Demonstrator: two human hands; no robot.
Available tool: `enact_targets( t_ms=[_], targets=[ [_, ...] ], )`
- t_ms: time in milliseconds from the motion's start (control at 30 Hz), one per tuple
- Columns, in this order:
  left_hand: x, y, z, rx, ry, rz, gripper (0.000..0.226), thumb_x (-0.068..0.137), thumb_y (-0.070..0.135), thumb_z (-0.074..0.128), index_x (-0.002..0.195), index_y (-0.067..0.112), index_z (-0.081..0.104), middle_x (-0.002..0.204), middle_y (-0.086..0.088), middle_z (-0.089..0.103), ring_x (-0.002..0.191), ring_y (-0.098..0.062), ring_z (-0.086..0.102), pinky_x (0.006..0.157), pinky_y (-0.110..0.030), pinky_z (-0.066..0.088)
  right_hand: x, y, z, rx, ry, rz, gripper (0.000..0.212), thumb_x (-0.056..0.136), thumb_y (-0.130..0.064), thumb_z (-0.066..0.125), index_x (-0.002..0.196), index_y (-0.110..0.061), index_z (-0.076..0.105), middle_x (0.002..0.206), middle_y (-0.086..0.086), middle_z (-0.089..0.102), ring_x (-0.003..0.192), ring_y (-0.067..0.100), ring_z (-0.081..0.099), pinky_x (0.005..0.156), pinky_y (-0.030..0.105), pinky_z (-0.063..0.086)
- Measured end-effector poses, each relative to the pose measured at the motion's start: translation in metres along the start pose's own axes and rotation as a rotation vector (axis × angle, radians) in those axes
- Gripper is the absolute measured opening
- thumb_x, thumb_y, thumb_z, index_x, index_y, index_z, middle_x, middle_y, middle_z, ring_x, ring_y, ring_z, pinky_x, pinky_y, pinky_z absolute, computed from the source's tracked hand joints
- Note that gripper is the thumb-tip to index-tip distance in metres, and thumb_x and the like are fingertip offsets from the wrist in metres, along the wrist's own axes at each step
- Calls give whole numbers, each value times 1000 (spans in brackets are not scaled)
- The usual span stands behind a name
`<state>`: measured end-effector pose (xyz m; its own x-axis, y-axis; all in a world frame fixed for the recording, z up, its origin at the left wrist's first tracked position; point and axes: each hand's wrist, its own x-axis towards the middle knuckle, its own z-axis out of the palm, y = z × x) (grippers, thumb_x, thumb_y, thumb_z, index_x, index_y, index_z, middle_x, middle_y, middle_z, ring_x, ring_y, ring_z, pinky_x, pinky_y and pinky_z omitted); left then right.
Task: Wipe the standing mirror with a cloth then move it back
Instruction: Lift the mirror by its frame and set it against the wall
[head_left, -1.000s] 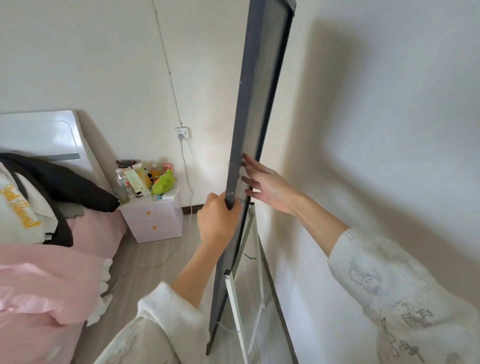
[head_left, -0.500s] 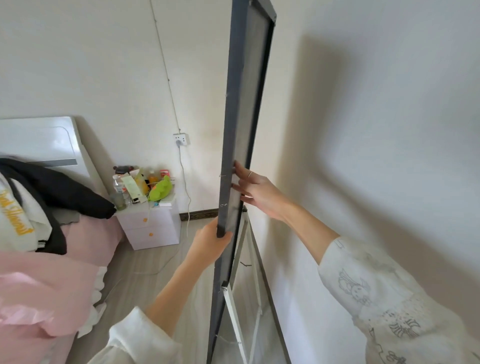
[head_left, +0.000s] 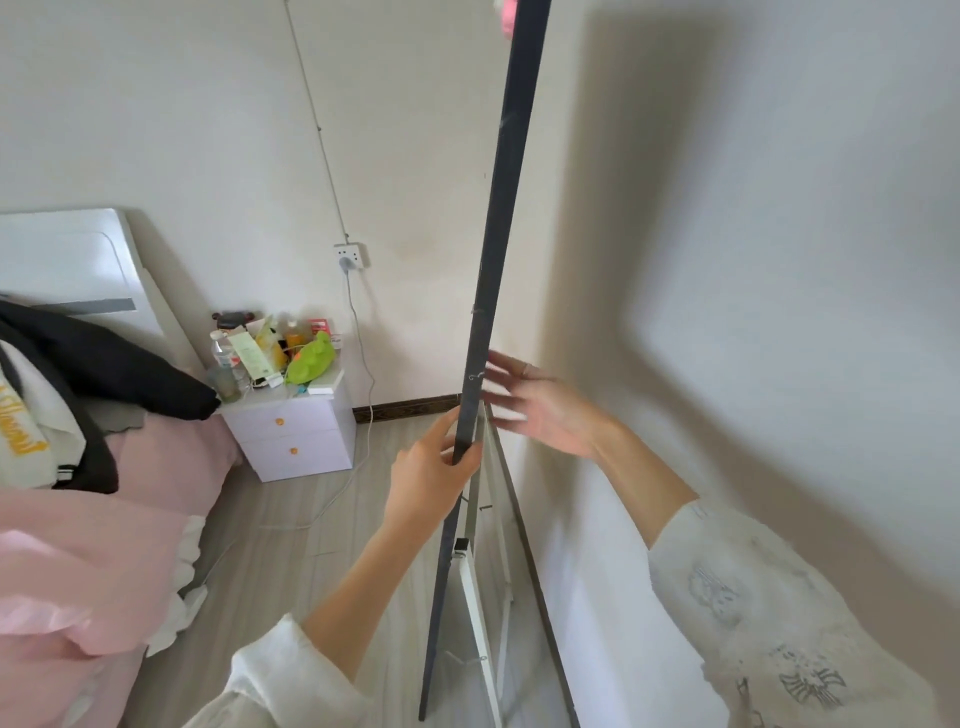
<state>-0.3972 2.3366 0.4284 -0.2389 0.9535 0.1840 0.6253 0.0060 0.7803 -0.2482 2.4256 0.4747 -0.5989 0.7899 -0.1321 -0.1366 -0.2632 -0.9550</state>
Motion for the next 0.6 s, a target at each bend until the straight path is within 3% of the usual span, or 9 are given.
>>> enact_targets(
  t_ms=[100, 233, 367, 500, 600],
  targets=[
    [-10, -20, 4, 63, 32, 37, 29, 88, 40, 52, 117, 41, 49, 73, 27, 61, 71, 8, 58, 65, -19, 43, -19, 64, -25, -69, 157, 181, 35, 98, -13, 43, 131, -21, 48, 126, 0, 56, 117, 24, 55, 98, 36, 44],
    [-28, -49, 16, 10, -22, 17, 43, 96, 28, 42, 136, 31, 30, 84, 7, 62, 75, -16, 60, 67, -30, 43, -35, 156, -37, -266, 243, 420, 32, 99, -16, 42, 130, -13, 49, 124, 7, 59, 112, 26, 58, 101, 38, 44],
    [-49, -95, 32, -17, -116, -103, 35, 98, 23, 37, 132, 20, 33, 101, 5, 59, 90, -17, 59, 74, -28, 41, -38, 234, -20, -297, 280, 567, 34, 95, -6, 45, 129, -9, 50, 117, 8, 60, 102, 25, 60, 90, 34, 48],
    [-63, -148, 53, 11, -238, -185, 40, 97, 22, 37, 136, 22, 29, 123, 0, 57, 114, -20, 54, 92, -33, 43, -45, 302, -8, -416, 370, 567, 37, 96, -13, 46, 133, -11, 44, 115, 7, 59, 96, 23, 61, 83, 30, 47],
    [-70, -180, 67, 6, -274, -190, 39, 96, 22, 40, 134, 28, 31, 132, 4, 52, 122, -17, 49, 96, -32, 42, -46, 346, -10, -601, 383, 536, 45, 94, -22, 50, 137, -13, 40, 129, 9, 57, 116, 21, 54, 87, 24, 40]
  ],
)
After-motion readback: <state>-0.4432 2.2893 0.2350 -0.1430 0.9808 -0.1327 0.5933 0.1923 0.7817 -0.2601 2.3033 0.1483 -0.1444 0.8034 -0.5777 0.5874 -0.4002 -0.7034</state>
